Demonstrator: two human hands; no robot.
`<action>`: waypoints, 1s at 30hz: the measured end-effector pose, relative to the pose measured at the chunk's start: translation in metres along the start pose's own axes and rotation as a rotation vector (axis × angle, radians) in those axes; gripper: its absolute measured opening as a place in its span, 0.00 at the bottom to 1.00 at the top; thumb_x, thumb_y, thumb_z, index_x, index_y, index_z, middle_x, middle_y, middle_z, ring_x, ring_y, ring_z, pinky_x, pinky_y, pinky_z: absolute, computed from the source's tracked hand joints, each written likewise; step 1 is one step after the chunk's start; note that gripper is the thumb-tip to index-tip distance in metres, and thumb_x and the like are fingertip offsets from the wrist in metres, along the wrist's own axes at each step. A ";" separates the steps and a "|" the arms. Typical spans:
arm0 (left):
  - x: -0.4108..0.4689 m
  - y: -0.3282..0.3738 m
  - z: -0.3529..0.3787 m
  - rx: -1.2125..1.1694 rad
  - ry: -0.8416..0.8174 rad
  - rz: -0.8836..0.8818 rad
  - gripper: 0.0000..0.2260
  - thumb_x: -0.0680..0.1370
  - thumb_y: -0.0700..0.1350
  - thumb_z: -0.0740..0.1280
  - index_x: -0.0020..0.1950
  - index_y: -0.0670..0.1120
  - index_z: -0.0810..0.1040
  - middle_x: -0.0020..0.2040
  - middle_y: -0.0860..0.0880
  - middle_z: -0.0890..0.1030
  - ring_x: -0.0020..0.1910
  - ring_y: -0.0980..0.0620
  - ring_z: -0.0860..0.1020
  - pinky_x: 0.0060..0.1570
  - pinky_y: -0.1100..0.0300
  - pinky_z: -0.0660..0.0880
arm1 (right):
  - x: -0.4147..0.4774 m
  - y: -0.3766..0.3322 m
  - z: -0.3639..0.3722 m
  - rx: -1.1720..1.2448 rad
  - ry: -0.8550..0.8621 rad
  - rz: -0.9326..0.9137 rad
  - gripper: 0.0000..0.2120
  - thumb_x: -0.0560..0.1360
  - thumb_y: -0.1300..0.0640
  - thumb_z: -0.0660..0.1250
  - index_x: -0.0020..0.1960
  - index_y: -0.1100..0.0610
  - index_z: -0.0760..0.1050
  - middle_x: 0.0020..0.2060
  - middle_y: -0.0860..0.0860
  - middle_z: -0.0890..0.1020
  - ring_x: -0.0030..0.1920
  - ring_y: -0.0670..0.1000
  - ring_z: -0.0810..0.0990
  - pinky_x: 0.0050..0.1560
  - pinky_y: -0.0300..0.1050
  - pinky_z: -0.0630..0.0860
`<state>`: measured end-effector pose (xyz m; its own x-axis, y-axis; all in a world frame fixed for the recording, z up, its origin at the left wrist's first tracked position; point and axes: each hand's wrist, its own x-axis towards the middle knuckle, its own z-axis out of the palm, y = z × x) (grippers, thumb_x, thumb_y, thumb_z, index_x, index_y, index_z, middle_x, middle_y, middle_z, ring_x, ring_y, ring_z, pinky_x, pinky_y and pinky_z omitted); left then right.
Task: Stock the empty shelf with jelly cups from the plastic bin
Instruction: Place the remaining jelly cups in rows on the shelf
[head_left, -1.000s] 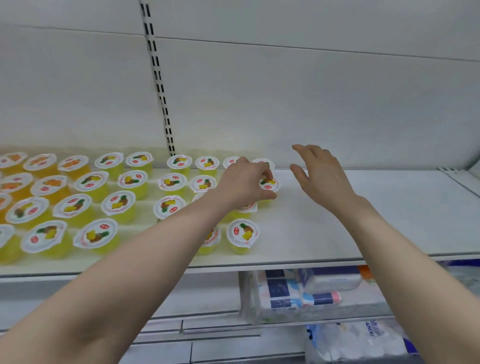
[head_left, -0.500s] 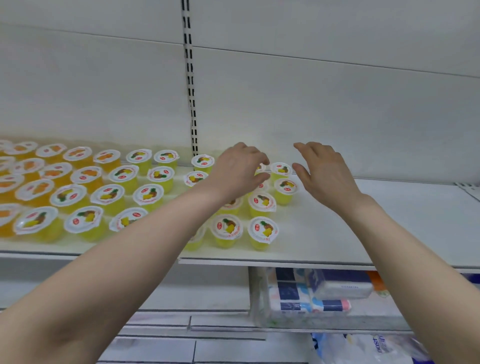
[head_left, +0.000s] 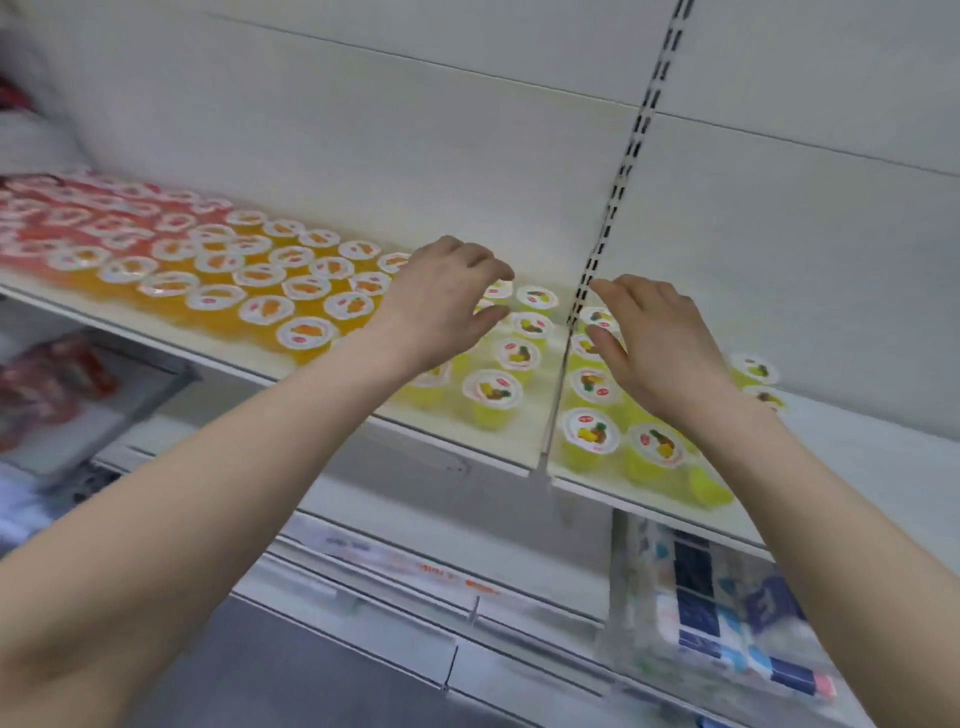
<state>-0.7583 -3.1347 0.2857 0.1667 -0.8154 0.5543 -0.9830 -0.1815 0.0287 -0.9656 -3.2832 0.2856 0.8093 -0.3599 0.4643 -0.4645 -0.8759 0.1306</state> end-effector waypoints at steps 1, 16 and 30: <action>-0.012 -0.016 -0.007 0.017 0.015 -0.020 0.19 0.74 0.56 0.63 0.60 0.48 0.78 0.57 0.46 0.80 0.55 0.41 0.76 0.55 0.48 0.73 | 0.008 -0.019 0.002 0.019 0.003 -0.030 0.24 0.79 0.47 0.55 0.69 0.58 0.70 0.61 0.58 0.76 0.59 0.62 0.74 0.56 0.56 0.71; -0.241 -0.254 -0.123 0.260 -0.049 -0.355 0.20 0.73 0.55 0.63 0.59 0.45 0.79 0.54 0.45 0.81 0.52 0.42 0.77 0.56 0.49 0.72 | 0.127 -0.347 0.058 0.281 0.041 -0.428 0.24 0.79 0.46 0.55 0.69 0.58 0.70 0.63 0.59 0.75 0.60 0.63 0.74 0.59 0.58 0.72; -0.479 -0.388 -0.177 0.305 -0.083 -0.926 0.17 0.75 0.50 0.68 0.61 0.45 0.78 0.55 0.46 0.81 0.56 0.40 0.76 0.57 0.49 0.71 | 0.180 -0.653 0.116 0.581 -0.022 -0.821 0.23 0.77 0.49 0.58 0.66 0.61 0.73 0.58 0.59 0.78 0.55 0.62 0.76 0.53 0.56 0.75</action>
<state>-0.4700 -2.5762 0.1559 0.8791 -0.3125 0.3599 -0.4001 -0.8943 0.2006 -0.4747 -2.8134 0.1821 0.8093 0.4248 0.4057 0.4827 -0.8745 -0.0472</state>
